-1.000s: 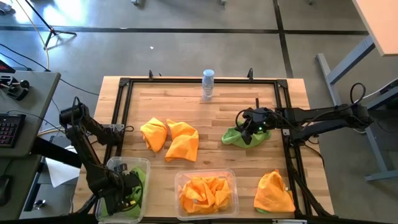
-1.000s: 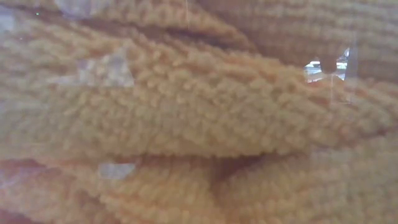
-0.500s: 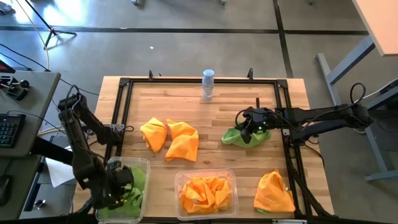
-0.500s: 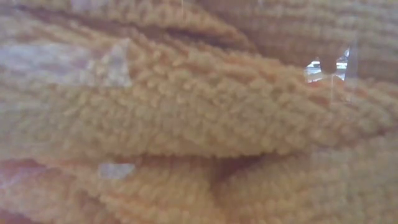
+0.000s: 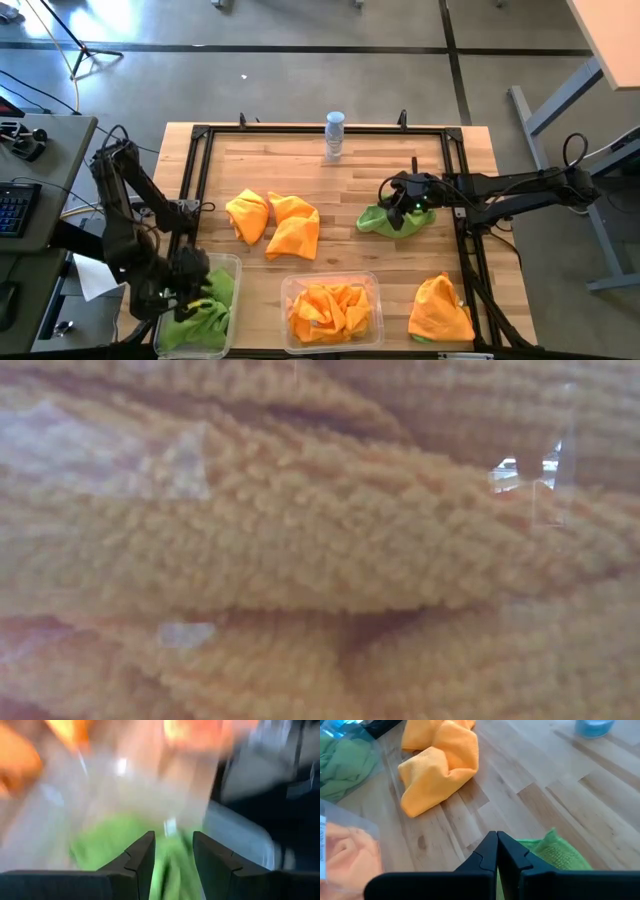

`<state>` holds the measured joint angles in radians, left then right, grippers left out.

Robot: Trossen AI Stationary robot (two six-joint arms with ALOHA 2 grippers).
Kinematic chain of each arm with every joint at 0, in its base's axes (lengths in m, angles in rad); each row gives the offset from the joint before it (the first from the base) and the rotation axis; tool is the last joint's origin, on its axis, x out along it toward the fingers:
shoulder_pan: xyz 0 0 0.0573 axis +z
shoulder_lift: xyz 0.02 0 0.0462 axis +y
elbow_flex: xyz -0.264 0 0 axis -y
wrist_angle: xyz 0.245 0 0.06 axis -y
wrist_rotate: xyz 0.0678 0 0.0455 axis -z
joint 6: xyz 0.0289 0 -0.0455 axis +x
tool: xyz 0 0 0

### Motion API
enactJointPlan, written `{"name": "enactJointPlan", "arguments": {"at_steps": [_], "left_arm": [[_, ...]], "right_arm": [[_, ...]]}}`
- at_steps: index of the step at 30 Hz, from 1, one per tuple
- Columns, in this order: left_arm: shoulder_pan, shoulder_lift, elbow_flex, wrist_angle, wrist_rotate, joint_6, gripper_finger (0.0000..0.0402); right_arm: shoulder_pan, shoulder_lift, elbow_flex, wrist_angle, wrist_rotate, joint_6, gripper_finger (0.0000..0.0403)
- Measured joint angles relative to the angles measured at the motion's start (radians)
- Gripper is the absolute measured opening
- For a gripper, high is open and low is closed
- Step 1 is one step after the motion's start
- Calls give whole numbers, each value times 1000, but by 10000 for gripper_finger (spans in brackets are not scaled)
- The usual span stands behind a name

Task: Sort microfiber towel by color & place in baskets
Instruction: Put the orange microfiber towel into the right transparent bin

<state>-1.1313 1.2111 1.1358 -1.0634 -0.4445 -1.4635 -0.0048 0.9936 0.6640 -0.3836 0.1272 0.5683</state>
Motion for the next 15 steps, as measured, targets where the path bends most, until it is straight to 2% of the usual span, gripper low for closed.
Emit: {"name": "enactJointPlan", "arguments": {"at_steps": [4,8,11,15], "left_arm": [[35,-6,0,-35,-313,16,119],[143,-6,0,-42,-492,77,119],[262,-6,0,-41,-482,122,119],[449,3,0,-17,-319,259,115]], "right_arm": [[0,0,0,0,49,0,0],[0,0,0,0,80,10,0],[0,0,0,0,81,10,0],[0,0,0,1,80,8,0]]}}
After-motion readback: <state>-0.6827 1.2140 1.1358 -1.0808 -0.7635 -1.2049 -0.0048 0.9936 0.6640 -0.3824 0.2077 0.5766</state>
